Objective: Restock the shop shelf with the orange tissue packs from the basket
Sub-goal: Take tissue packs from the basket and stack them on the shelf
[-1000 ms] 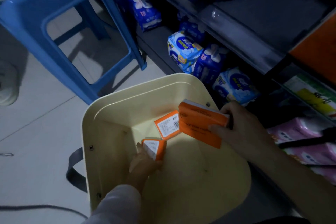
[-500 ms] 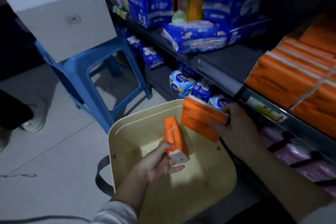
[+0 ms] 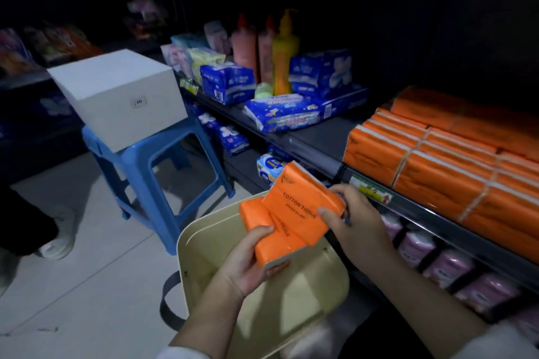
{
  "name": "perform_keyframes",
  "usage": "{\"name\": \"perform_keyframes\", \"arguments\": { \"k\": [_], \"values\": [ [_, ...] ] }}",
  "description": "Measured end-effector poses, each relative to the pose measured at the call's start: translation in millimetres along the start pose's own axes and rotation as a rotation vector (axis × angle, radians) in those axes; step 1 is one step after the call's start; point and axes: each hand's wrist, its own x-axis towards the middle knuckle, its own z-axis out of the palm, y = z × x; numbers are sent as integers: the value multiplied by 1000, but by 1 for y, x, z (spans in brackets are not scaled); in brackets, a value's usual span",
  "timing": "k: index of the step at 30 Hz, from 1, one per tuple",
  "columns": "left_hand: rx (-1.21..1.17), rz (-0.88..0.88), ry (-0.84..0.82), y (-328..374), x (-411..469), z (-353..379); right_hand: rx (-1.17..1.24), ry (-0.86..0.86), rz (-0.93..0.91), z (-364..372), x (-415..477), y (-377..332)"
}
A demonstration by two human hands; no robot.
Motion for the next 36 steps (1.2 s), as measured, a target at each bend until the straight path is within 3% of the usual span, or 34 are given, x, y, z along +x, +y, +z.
{"name": "perform_keyframes", "arguments": {
  "k": [8,16,20,27,29,36],
  "values": [
    [13,212,-13,12,-22,56,504,352,204,-54,-16,-8],
    [220,505,-108,-20,-36,138,596,441,296,-138,-54,8],
    [456,599,-159,-44,-38,177,614,446,316,-179,-76,22],
    [651,523,-289,-87,-37,255,584,491,294,-238,-102,41],
    [722,601,-317,-103,-34,274,556,512,294,-253,-108,50],
    [559,590,-387,-148,-20,346,686,626,325,-296,-129,81]
  ]
}}
